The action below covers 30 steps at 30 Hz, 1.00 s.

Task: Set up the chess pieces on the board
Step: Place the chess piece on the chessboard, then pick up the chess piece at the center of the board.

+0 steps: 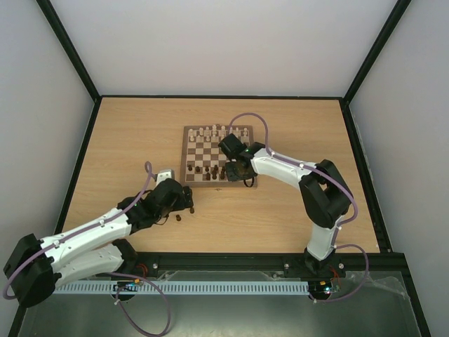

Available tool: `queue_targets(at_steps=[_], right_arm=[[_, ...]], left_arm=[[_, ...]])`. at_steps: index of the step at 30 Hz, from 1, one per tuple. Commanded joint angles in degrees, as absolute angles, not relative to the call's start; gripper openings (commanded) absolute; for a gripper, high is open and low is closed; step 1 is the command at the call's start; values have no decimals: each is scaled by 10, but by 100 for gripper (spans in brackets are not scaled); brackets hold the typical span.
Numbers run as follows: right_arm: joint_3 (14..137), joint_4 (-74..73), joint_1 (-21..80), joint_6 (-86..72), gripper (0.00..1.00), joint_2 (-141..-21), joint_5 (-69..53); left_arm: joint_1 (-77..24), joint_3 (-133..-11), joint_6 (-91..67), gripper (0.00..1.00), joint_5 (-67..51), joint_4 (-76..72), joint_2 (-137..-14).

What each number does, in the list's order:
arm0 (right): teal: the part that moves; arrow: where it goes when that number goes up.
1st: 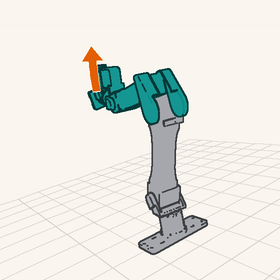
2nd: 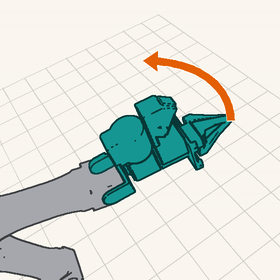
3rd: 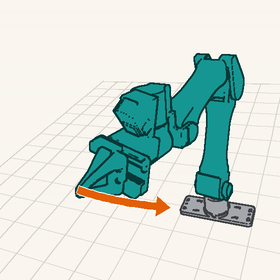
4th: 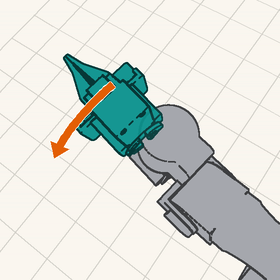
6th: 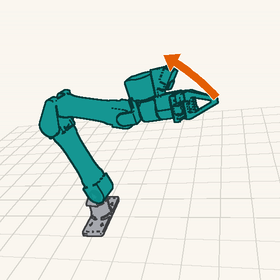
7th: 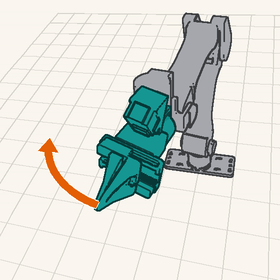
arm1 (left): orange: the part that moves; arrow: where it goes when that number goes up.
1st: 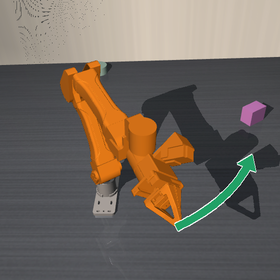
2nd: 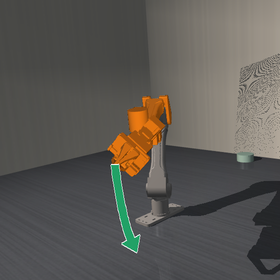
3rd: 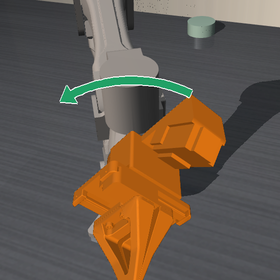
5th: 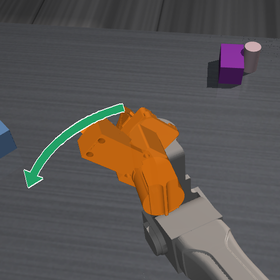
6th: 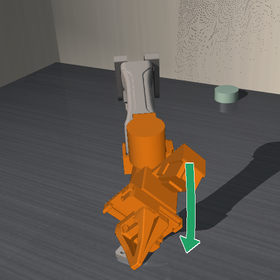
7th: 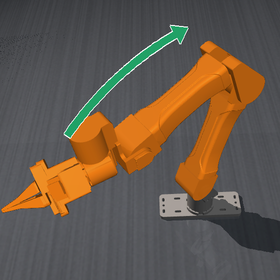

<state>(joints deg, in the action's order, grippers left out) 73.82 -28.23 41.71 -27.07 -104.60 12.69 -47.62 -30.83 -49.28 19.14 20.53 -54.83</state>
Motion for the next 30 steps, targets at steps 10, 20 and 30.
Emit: queue_targets(at_steps=[10, 20, 30], right_arm=[[712, -303, 415, -262, 33, -948, 117], [645, -310, 415, -265, 33, -846, 110], [597, -309, 415, -261, 33, -792, 110]], left_arm=[[-478, -263, -535, 80, 180, 213, -563], [-545, -323, -542, 70, 204, 205, -686], [-558, -367, -542, 67, 227, 210, -776]])
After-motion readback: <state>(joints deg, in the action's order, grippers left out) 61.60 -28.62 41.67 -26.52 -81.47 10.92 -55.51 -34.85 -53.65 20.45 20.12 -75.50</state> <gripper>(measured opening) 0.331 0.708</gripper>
